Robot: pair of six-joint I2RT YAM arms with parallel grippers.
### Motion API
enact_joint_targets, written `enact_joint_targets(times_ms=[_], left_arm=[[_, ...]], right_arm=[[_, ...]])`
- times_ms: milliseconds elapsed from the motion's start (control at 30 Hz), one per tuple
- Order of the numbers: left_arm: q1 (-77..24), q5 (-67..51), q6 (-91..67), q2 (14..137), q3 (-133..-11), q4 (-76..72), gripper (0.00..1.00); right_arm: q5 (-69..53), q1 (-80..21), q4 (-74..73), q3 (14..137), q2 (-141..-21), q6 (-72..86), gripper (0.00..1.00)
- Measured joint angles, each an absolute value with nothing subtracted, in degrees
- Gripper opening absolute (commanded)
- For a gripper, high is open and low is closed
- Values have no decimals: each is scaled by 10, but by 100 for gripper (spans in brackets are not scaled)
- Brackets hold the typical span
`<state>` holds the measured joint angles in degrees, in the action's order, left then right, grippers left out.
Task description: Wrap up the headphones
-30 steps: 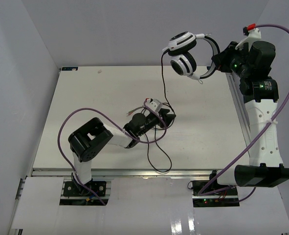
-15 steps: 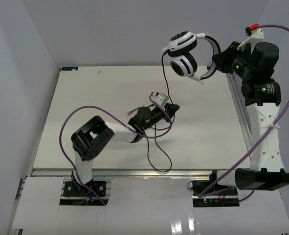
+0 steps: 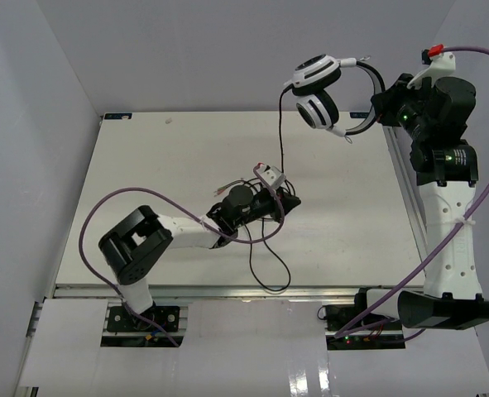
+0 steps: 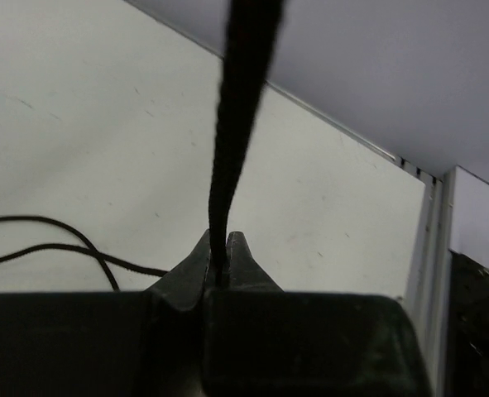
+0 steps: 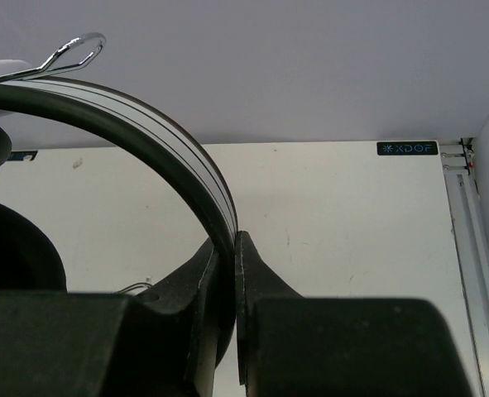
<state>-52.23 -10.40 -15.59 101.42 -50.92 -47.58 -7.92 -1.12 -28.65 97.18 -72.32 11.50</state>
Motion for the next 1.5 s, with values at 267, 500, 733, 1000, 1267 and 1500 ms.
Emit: enact_joint_targets(times_ms=[267,500,733,1000,1267,1500], left_arm=[[-538,-126,-196,891,-525,-223,0],[-528,-130,-167,817,-556,-46,0],[-444,-213,-114,797,-532,-3,0],[-319,-331,-94,833,-534,-1,0],[-256,-429,-85,900,-651,71,0],[-247,-464,-95,912,-776,161,0]], right_arm=[[-123,-14,-272,938,-708,149,8],[-120,-12,-267,904,-708,99,8],[-320,-5,-227,870,-690,61,8],[-544,-4,-177,859,-671,32,8],[-601,3,-295,863,-650,-176,8],[-423,-120,-406,776,-608,-328,8]])
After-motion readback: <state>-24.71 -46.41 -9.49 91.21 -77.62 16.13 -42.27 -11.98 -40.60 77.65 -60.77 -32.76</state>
